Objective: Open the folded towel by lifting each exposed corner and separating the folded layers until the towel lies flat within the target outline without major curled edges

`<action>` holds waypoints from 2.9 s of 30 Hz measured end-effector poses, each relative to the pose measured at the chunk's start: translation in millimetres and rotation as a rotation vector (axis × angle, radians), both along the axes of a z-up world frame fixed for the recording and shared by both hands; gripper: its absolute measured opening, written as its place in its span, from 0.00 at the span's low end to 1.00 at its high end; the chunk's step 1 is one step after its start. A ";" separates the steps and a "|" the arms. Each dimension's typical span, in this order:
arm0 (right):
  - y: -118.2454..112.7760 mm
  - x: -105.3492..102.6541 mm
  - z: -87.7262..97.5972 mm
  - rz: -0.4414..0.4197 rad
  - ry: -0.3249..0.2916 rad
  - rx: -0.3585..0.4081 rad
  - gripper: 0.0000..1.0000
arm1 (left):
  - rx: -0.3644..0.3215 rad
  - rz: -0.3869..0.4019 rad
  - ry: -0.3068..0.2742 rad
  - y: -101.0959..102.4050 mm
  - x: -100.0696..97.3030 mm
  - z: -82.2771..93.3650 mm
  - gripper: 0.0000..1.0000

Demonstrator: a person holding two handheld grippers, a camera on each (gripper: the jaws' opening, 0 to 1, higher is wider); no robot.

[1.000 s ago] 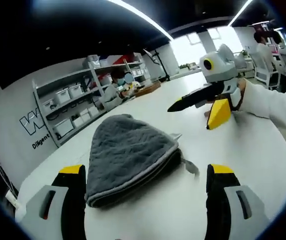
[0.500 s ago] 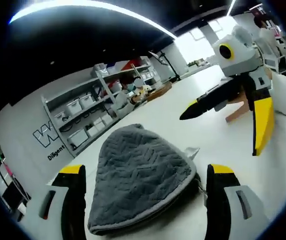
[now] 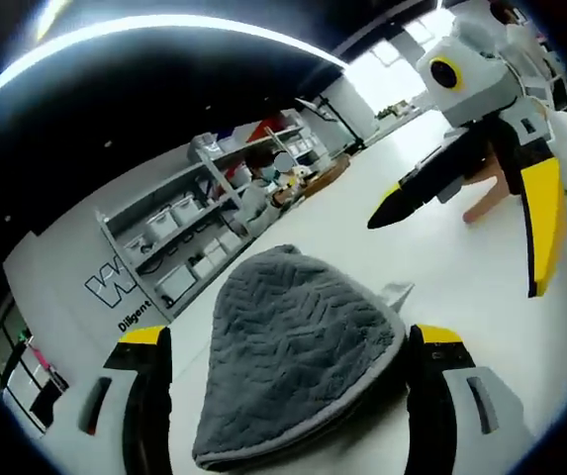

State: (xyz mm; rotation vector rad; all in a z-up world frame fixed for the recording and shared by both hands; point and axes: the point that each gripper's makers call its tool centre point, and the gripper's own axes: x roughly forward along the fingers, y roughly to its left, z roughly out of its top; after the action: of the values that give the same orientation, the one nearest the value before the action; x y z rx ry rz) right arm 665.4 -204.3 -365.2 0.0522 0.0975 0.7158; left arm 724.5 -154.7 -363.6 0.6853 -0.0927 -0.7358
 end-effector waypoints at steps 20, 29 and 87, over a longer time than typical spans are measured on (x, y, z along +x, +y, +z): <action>1.3 -0.9 -6.2 0.003 0.021 -0.013 0.98 | 0.135 -0.043 -0.161 -8.1 -14.1 2.0 0.65; -1.7 0.6 -7.0 -0.007 0.027 -0.007 0.97 | 0.245 -0.176 -0.136 -23.2 -33.8 -18.8 0.14; -3.0 4.3 -19.9 -0.015 0.071 -0.034 0.94 | -0.960 -0.058 0.809 91.9 43.8 13.6 0.04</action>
State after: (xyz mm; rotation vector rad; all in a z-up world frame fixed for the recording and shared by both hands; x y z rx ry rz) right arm 669.7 -207.3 -385.1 0.0455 0.1775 0.6968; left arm 768.3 -62.8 -350.0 -0.5495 0.2687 -0.8667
